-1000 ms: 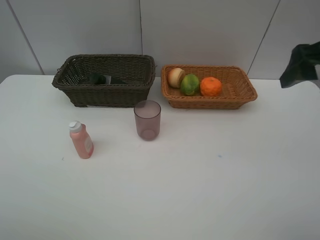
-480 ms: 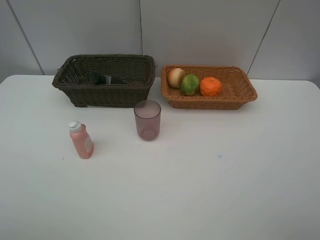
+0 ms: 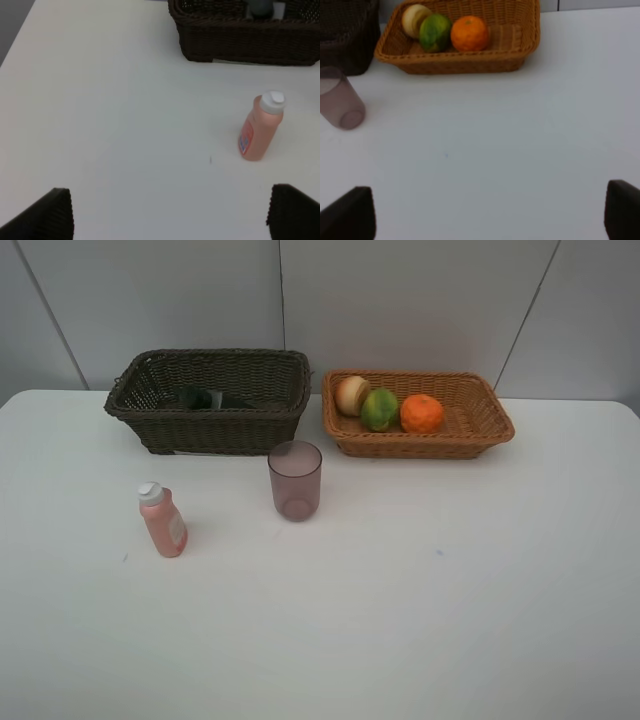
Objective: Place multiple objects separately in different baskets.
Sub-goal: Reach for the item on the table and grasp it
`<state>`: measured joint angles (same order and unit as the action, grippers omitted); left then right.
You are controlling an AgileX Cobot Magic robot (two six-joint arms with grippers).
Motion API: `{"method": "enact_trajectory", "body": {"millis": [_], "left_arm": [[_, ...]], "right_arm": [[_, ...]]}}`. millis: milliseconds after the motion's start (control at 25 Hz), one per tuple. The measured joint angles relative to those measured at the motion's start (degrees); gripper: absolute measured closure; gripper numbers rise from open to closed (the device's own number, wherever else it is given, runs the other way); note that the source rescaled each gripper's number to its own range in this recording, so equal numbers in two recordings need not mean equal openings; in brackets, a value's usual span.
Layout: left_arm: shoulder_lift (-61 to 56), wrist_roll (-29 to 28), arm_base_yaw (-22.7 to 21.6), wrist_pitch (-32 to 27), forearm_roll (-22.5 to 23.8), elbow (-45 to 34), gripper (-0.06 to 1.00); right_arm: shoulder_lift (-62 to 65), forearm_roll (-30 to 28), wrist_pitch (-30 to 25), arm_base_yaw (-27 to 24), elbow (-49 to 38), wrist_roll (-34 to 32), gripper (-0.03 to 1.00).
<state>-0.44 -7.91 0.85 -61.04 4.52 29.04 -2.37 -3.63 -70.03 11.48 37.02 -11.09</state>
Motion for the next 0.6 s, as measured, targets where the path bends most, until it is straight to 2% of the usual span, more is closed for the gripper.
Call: {"method": "enact_trajectory", "body": {"millis": [120,280,600], "left_arm": [[0.0,0.0,0.0,0.0,0.0,0.0,-0.06],[0.0,0.0,0.0,0.0,0.0,0.0,-0.06],[0.0,0.0,0.0,0.0,0.0,0.0,-0.06]], "right_arm": [[2.4,-0.9,1.8,0.0,-4.3,0.0,-0.02],[2.5,-1.2,9.1,0.0,-5.9,0.2,-0.02],[2.6,-1.3,9.2,0.0,-7.1,2.7,-0.02]]}}
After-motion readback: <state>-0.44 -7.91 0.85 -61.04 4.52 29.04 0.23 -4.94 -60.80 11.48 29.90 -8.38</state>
